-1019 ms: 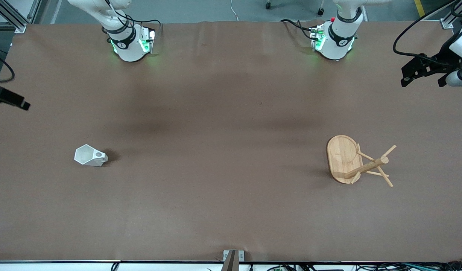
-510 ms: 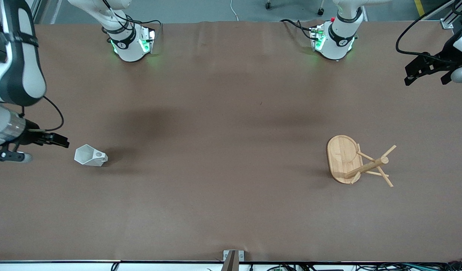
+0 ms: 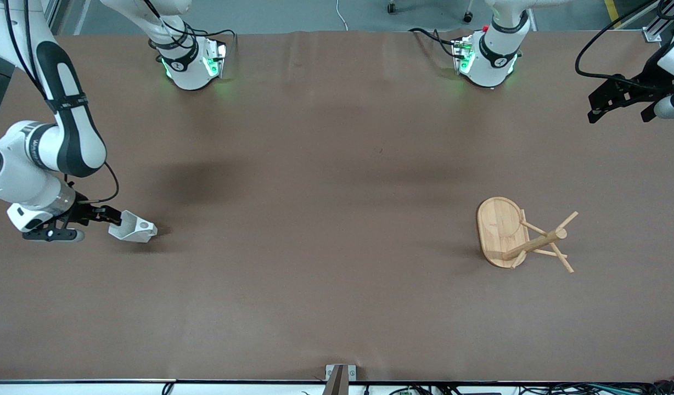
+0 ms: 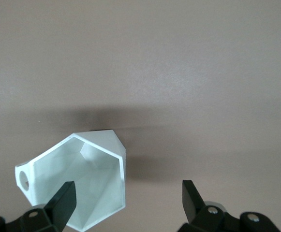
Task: Hang cup on rack
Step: 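Lower the right gripper around the white cup and close it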
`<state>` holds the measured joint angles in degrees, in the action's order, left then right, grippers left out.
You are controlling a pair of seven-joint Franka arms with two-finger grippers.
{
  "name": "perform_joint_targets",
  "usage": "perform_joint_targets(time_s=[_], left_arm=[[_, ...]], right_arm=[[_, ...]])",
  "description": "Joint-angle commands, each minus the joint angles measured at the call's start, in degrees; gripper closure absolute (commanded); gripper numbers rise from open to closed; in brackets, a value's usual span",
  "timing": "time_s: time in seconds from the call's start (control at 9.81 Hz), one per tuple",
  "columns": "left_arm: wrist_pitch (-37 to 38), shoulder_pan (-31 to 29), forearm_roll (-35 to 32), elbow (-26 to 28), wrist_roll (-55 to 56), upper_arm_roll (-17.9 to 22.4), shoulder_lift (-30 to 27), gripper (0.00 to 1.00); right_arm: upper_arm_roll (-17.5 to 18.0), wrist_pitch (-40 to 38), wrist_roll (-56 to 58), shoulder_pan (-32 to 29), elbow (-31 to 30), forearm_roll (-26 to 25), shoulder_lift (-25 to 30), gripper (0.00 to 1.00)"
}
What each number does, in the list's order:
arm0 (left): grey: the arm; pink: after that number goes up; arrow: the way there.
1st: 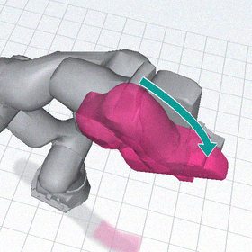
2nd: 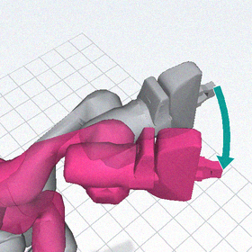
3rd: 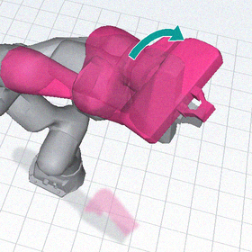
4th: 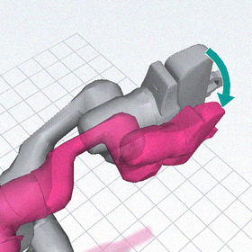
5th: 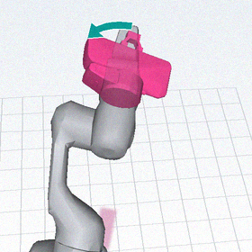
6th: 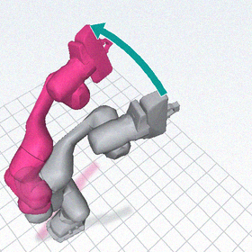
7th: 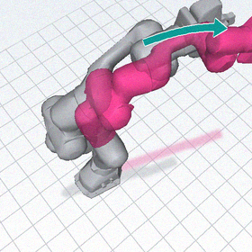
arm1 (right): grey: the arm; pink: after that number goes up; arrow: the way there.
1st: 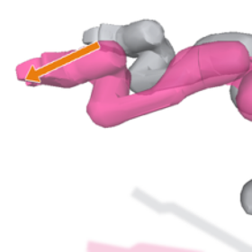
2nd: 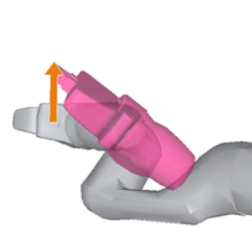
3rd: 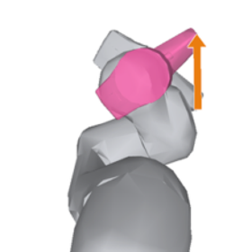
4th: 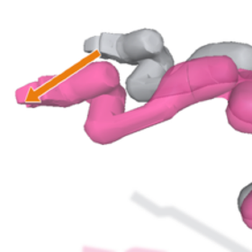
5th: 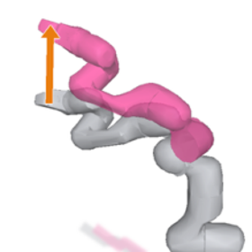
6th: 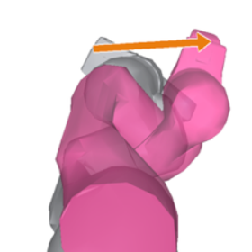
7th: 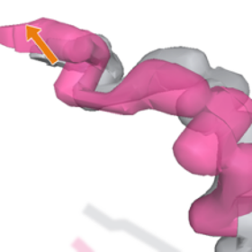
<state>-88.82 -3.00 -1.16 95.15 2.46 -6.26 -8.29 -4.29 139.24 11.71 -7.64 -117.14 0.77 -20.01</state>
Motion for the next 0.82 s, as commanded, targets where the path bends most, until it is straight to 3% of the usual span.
perform_joint_targets(time_s=[0.0,0.2,0.31,0.71], left_arm=[[-0.7,0.0,-0.3,1.9,-0.3,-0.2,0.0,0.0],[-0.7,-0.1,-0.3,0.6,-0.4,-0.2,1.0,0.0],[-0.7,-0.1,-0.2,0.4,-0.3,-0.2,1.3,0.0],[0.1,-0.2,-0.3,-0.1,-0.3,-0.2,1.6,0.0]], right_arm=[[0.4,3.7,1.1,-0.2,-0.7,-0.2,-2.3,0.19],[0.4,4.4,1.4,-0.3,-0.6,-0.2,-2.8,0.46],[0.4,4.5,1.4,-0.3,-0.5,-0.1,-3.3,0.55],[0.5,6.0,1.2,-0.1,-0.1,1.8,-4.5,0.75]])
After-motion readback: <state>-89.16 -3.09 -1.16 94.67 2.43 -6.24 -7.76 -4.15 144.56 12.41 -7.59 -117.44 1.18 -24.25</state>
